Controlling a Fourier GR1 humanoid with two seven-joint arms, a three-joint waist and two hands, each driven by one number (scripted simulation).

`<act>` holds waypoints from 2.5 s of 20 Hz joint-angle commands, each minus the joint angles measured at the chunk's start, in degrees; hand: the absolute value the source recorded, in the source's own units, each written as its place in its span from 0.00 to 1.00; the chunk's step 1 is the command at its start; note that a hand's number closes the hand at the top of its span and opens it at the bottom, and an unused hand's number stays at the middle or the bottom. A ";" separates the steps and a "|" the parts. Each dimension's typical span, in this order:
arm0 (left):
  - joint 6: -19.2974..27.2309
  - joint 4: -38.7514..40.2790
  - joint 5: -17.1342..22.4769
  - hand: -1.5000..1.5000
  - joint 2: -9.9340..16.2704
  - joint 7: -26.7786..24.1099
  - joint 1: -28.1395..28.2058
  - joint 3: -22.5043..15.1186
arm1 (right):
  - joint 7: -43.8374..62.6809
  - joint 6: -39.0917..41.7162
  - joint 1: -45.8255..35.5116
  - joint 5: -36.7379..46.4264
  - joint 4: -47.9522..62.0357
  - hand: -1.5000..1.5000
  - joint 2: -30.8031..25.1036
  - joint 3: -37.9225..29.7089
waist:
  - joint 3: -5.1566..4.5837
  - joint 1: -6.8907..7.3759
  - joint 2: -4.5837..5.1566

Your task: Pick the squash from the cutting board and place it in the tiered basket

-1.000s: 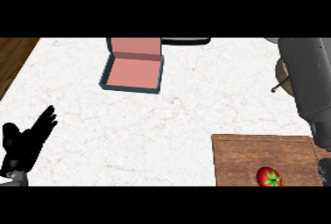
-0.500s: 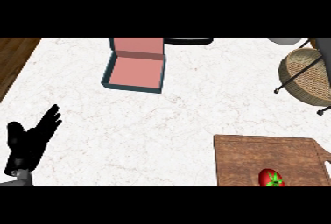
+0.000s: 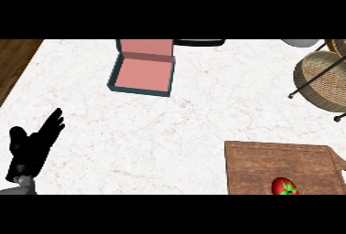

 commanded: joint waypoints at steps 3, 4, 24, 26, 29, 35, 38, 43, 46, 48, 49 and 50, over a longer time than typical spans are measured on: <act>0.61 2.07 -1.19 0.50 -1.16 -0.03 -1.68 -1.20 | -4.40 5.07 -4.51 3.90 4.46 1.00 -3.82 2.85 | 0.08 0.04 0.03; -0.50 0.76 0.12 0.50 0.38 -0.80 -0.49 0.45 | -4.34 3.90 -4.32 3.70 4.93 1.00 -2.88 2.50 | 0.10 0.39 -0.05; 0.31 0.09 -0.74 0.50 -0.88 -0.80 0.08 -0.19 | 6.28 18.00 -0.96 -2.60 14.29 0.00 -6.68 -4.45 | 0.23 0.32 0.24; -0.53 1.01 -1.21 0.50 -0.54 -1.17 -0.03 -0.78 | 5.14 17.53 -2.10 -3.11 12.39 0.00 -8.04 -4.88 | 0.23 0.70 0.43; -1.19 1.24 0.11 0.50 -0.35 -1.34 0.89 0.41 | 4.82 12.63 -0.17 -4.12 9.55 0.00 -4.05 -5.50 | 0.15 -0.32 -0.26; -2.09 0.49 1.01 0.50 0.93 0.14 0.60 1.34 | 6.39 7.23 -5.39 -8.20 4.99 0.00 -10.32 -10.28 | 0.12 -0.54 -0.40; 1.20 -1.83 -0.37 0.50 -0.84 2.75 0.53 0.66 | 10.17 8.14 -6.00 -10.99 4.96 0.00 -12.30 -13.30 | 0.12 -1.55 -0.95; -1.44 -0.34 1.96 0.50 1.75 0.97 1.63 3.50 | 7.39 7.84 -4.09 -20.02 2.57 0.00 -15.83 -21.59 | 0.09 -3.82 -1.84; -0.69 0.99 1.68 0.50 1.14 1.05 1.65 3.62 | 2.82 5.35 -1.04 -26.88 0.94 0.00 -16.53 -27.92 | 0.12 -4.83 -1.97; -0.73 1.35 1.28 0.50 1.00 -0.85 3.92 3.81 | -4.07 6.67 2.81 -30.91 -0.74 0.00 -18.93 -31.23 | 0.13 -5.37 -2.12; -0.73 -1.59 1.01 0.50 0.84 -0.62 5.91 3.31 | -5.38 6.58 3.89 -32.73 -1.78 0.00 -18.50 -32.68 | 0.15 -5.26 -2.42; 0.20 2.15 1.17 0.50 1.02 -0.30 3.40 4.49 | -6.86 7.19 5.72 -34.78 -2.28 0.00 -17.32 -34.23 | 0.08 -6.48 -2.46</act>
